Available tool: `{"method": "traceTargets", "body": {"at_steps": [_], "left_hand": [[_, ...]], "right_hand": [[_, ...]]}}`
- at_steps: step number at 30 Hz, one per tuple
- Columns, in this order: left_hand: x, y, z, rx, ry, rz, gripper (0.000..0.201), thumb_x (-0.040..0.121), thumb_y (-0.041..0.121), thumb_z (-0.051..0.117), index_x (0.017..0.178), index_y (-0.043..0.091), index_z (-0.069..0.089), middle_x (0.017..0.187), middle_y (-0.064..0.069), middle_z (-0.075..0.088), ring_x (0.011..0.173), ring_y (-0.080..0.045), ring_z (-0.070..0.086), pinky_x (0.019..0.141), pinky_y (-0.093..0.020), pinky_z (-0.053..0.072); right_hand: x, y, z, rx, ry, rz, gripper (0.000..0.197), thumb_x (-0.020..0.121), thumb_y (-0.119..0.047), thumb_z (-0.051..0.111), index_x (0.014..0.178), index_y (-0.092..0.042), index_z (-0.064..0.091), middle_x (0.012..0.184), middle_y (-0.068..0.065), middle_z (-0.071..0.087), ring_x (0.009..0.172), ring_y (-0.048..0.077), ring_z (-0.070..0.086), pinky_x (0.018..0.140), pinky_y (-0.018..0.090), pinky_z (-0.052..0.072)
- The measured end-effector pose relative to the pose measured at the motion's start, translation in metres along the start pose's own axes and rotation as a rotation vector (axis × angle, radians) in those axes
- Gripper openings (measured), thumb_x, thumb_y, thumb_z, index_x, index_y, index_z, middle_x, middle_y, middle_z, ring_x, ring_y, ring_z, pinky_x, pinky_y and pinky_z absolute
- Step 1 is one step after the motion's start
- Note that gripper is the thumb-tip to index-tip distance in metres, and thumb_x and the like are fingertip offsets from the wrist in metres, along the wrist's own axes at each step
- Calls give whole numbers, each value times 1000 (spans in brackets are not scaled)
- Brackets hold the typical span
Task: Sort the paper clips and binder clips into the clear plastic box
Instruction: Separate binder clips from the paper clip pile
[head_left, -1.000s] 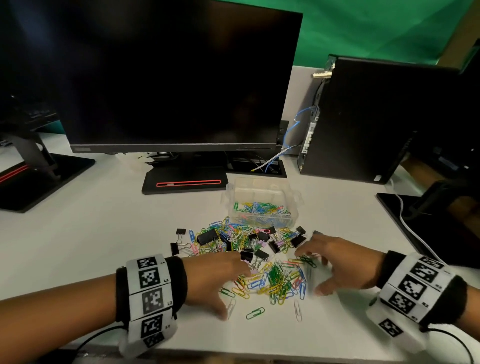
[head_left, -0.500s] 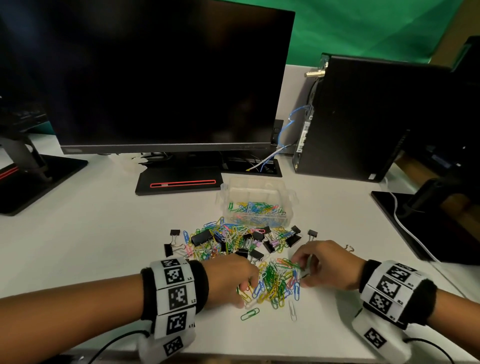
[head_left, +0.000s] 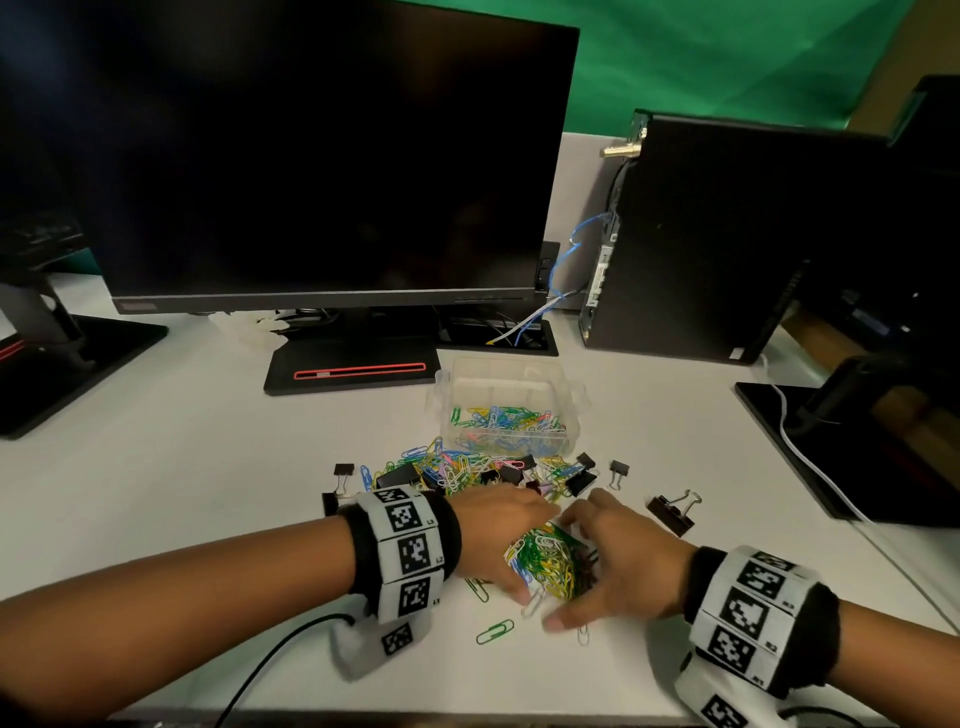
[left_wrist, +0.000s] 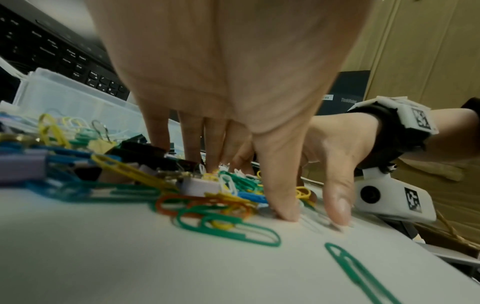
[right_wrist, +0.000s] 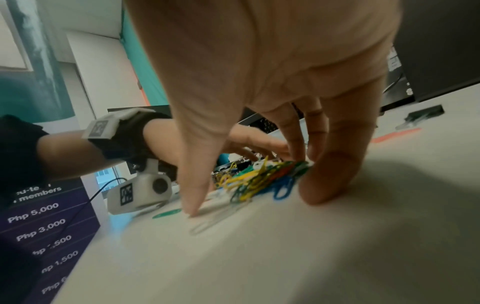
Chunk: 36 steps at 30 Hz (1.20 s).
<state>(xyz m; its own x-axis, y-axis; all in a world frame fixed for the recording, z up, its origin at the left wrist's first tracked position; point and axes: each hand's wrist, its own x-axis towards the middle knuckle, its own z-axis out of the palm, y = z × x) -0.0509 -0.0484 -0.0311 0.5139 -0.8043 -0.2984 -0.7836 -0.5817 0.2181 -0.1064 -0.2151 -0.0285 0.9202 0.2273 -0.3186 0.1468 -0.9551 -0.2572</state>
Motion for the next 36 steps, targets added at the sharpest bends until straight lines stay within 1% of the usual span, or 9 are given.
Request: {"method": "traceTargets", "body": {"at_steps": [10, 15, 20, 23, 25, 28, 30, 33, 36], "left_hand": [[6, 4, -3, 90, 51, -23, 48, 89, 34, 56, 132, 17, 44, 124, -8, 50, 118, -26, 46, 96, -39, 33], [8, 3, -6, 76, 21, -29, 43, 93, 27, 52, 132, 11, 45, 127, -13, 50, 118, -30, 47, 94, -37, 37], [11, -9, -12, -27, 24, -67, 39, 95, 27, 49, 129, 7, 49, 130, -14, 50, 119, -30, 47, 97, -35, 38], [10, -18, -17, -144, 58, -105, 41, 94, 30, 50, 129, 9, 49, 130, -10, 52, 117, -26, 49, 95, -30, 39], [9, -25, -24, -223, 117, -99, 35, 94, 30, 52, 121, 8, 54, 107, -5, 58, 97, -21, 54, 79, -25, 42], [8, -38, -35, -360, 234, -133, 22, 94, 27, 53, 104, 8, 57, 70, 10, 41, 60, -3, 39, 51, -10, 30], [9, -49, -41, -464, 311, -165, 23, 93, 24, 55, 98, 2, 57, 69, 6, 43, 60, -5, 39, 56, -9, 32], [14, -68, -48, -644, 394, -207, 28, 91, 24, 58, 98, -2, 60, 80, -8, 56, 66, -16, 53, 68, -33, 51], [23, -77, -57, -785, 464, -242, 19, 90, 17, 59, 94, -2, 61, 70, -6, 55, 52, -3, 54, 54, -16, 53]], "right_hand": [[11, -1, 1, 108, 71, -35, 37, 72, -40, 75, 100, -23, 56, 98, -3, 51, 83, 11, 51, 71, 22, 41], [14, 6, -4, 233, 5, -8, 16, 79, -22, 71, 87, -22, 57, 76, -1, 59, 42, 2, 57, 58, 27, 53], [20, 14, -16, 37, 75, -41, 22, 77, -26, 70, 91, -9, 66, 81, -2, 57, 71, 11, 49, 60, 22, 34], [22, 18, -29, 84, 81, -19, 11, 77, -23, 72, 84, -19, 64, 78, -5, 57, 72, 11, 53, 65, 16, 41], [28, 21, -39, 192, 93, 22, 9, 77, -17, 73, 84, -15, 67, 73, -5, 61, 69, 15, 63, 76, 22, 53], [42, 24, -54, 291, 138, 52, 15, 75, -15, 76, 86, -7, 69, 68, -7, 63, 55, 4, 63, 77, 29, 56], [57, 24, -66, 358, 173, 42, 18, 75, -14, 77, 86, -3, 68, 71, -6, 64, 59, 8, 65, 76, 32, 57], [83, 21, -81, 417, 261, 36, 17, 74, -11, 77, 84, -1, 69, 84, 10, 70, 76, 28, 70, 80, 45, 57], [107, 14, -88, 459, 250, 67, 12, 76, -11, 75, 77, -5, 66, 87, 15, 70, 73, 28, 71, 78, 44, 58]]}}
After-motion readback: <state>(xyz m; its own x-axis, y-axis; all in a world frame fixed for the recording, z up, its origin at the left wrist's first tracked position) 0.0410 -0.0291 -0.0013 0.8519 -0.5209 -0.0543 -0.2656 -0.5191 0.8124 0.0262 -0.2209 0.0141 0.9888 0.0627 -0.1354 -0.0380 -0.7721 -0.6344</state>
